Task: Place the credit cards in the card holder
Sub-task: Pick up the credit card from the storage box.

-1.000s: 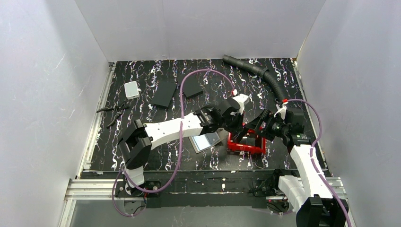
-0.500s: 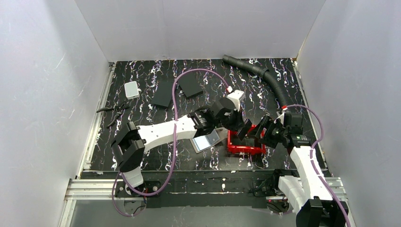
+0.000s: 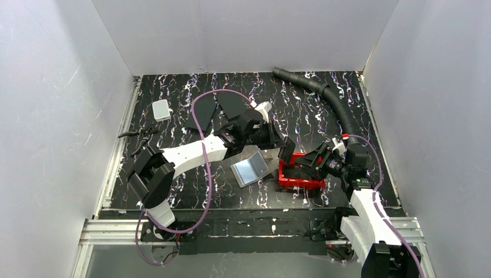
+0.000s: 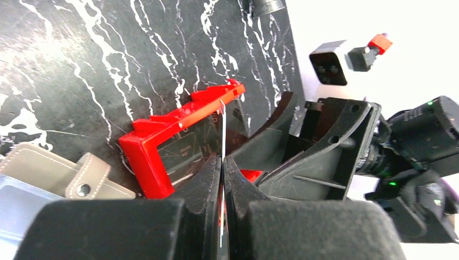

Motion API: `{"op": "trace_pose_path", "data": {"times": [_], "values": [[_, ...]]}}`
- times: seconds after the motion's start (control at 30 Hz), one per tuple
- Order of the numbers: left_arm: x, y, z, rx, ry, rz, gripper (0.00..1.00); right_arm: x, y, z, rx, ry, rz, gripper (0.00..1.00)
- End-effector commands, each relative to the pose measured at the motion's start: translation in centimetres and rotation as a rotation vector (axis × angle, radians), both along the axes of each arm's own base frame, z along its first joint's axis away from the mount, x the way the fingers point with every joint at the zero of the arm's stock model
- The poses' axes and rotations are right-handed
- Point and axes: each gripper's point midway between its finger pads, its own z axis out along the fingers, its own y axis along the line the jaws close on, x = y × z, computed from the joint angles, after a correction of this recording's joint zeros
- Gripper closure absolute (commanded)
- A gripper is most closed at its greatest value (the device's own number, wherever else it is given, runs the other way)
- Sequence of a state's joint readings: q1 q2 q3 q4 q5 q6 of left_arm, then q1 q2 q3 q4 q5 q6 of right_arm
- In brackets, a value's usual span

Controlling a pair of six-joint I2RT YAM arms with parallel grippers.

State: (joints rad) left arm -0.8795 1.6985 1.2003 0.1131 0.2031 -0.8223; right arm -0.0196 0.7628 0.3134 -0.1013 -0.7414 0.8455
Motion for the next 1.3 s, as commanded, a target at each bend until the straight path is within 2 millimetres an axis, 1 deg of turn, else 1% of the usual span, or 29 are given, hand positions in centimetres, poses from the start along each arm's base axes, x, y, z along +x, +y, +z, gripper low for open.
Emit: {"op": "trace_pose_path", "data": {"times": [0.0,0.07,0.1,0.13,0.2,0.33,0.43,0.57,0.73,0.8,0.87,0.93,1.07,1.17,1.27], "values": [[-1.4,-1.5,3.6,-0.168,0.052,-0.045,1.0,0.5,1.3,3.9,0.147,-0.136,0.072,0.22],[-1.3,-1.8,3.7,-0.19,0.065,-0.043,1.0,0.4,1.5,4.0,0.157,-0.138,0.084,0.24],[-1.3,-1.9,3.8,-0.201,0.071,-0.045,1.0,0.3,1.6,3.9,0.161,-0.136,0.094,0.26],[-1.2,-2.1,4.0,-0.213,0.075,-0.046,1.0,0.2,1.6,3.8,0.165,-0.132,0.102,0.29],[-1.3,-2.4,4.2,-0.233,0.086,-0.054,1.0,0.1,1.7,3.6,0.17,-0.124,0.107,0.39],[-1.4,-2.5,4.1,-0.242,0.094,-0.056,1.0,0.2,1.7,4.2,0.195,-0.141,0.095,0.5],[-1.2,-2.3,4.0,-0.238,0.086,-0.051,1.0,0.2,1.8,4.3,0.199,-0.139,0.097,0.57],[-0.9,-2.3,3.8,-0.243,0.097,-0.044,1.0,0.2,1.9,4.7,0.222,-0.145,0.096,0.57],[-0.7,-2.5,3.9,-0.251,0.098,-0.045,1.0,0.2,1.9,4.7,0.232,-0.144,0.096,0.57],[-0.7,-2.4,3.8,-0.249,0.099,-0.044,1.0,0.1,1.8,4.4,0.223,-0.137,0.092,0.59],[-0.7,-2.2,3.6,-0.244,0.097,-0.041,1.0,0.1,1.6,3.7,0.183,-0.127,0.086,0.6],[-0.6,-1.9,3.4,-0.241,0.101,-0.037,1.0,0.2,1.4,2.9,0.138,-0.106,0.074,0.58],[-1.1,-1.7,2.6,-0.234,0.127,-0.048,1.0,0.6,1.0,2.8,0.116,-0.107,0.041,0.57],[-1.6,-1.3,1.4,-0.215,0.141,-0.048,1.0,0.7,0.8,2.3,0.09,-0.093,0.032,0.58],[-1.7,-1.0,0.7,-0.2,0.146,-0.045,1.0,0.6,0.7,1.8,0.075,-0.083,0.028,0.63]]}}
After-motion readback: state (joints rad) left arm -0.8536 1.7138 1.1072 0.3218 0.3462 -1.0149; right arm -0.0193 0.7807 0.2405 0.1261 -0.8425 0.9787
